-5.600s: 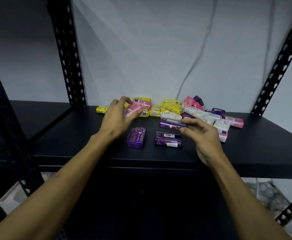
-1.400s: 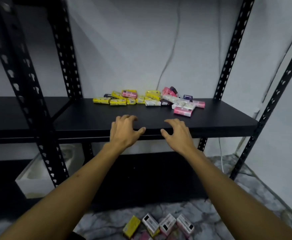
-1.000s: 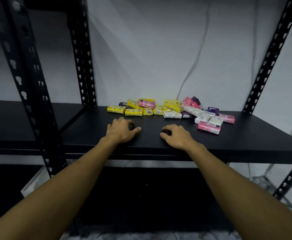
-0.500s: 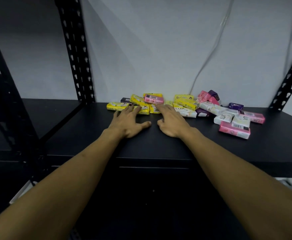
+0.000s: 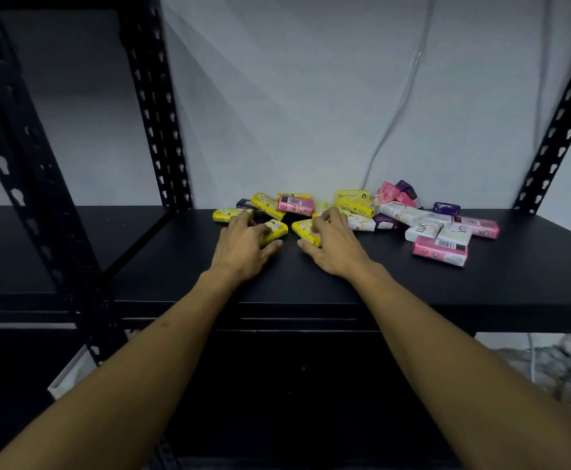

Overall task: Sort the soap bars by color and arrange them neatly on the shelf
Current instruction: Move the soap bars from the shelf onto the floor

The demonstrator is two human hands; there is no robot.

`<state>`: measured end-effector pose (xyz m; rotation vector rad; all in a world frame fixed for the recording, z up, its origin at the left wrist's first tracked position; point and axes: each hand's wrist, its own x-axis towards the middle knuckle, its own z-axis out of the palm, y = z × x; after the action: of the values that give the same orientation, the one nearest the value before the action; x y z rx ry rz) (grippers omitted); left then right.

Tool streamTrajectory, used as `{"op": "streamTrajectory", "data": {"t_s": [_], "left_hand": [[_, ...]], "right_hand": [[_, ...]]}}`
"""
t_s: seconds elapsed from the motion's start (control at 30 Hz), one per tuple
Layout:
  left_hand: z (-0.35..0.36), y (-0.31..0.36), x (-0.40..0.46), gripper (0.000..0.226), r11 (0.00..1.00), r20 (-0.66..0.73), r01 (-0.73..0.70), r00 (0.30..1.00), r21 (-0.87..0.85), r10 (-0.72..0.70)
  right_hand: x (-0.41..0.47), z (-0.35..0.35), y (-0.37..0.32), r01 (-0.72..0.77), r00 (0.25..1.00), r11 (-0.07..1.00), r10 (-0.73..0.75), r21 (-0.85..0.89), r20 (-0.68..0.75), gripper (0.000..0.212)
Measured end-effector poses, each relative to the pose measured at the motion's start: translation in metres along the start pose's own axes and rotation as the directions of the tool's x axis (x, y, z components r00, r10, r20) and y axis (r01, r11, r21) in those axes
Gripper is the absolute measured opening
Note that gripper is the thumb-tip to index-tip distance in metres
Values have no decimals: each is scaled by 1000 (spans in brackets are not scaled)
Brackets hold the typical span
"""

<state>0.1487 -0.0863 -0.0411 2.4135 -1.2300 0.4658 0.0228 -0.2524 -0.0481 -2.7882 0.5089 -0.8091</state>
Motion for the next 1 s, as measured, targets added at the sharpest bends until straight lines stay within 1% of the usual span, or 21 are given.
{"op": "streamTrajectory", "data": {"t_s": [0.1,0.17,0.27,0.33,0.47,0.57,0.67,0.73,0.77,0.8,0.87,0.93,0.97,1.0], "left_hand": [[-6,4,-16,32,983,22,31,999,-182,-27],[-12,8,-27,23,969,47,24,999,-247,-13],[-20,17,-45,18,944,64,13,998,-329,8],[-23,23,-56,19,919,90,15,996,-394,23],[-26,35,-67,30,867,138,4,988,-498,75],[-28,46,-67,35,851,171,11,981,-525,93],[-28,54,-62,40,842,198,26,975,-539,97],[-27,56,-56,44,825,235,38,965,-565,117],[-27,57,-53,45,814,242,36,962,-580,130],[-27,56,-49,44,804,234,29,962,-594,138],[-27,54,-39,38,797,205,15,969,-604,137],[-26,52,-24,37,818,172,2,978,-575,118],[-24,50,-16,36,840,154,-7,982,-543,108],[-22,49,-7,34,863,138,-14,986,-505,97]], "right_hand": [[-25,-15,-4,-45,999,992,46,114,-9,25],[-43,-27,-5,-97,995,981,100,167,-8,23],[-72,-46,-1,-161,986,960,166,230,-3,21],[-91,-57,3,-186,982,953,188,241,15,21],[-119,-78,16,-238,971,958,235,158,38,26],[-130,-93,27,-288,957,950,282,124,65,28],[-131,-102,32,-291,954,951,280,107,109,22],[-129,-107,36,-287,953,946,266,152,143,17],[-129,-110,38,-298,950,929,267,218,159,15],[-128,-115,40,-312,948,905,277,288,155,13],[-126,-123,51,-326,943,875,329,357,55,9],[-123,-129,71,-356,915,886,395,298,-79,5],[-120,-130,81,-381,905,895,412,234,-105,5],[-116,-129,91,-402,902,901,421,163,-97,12]]}}
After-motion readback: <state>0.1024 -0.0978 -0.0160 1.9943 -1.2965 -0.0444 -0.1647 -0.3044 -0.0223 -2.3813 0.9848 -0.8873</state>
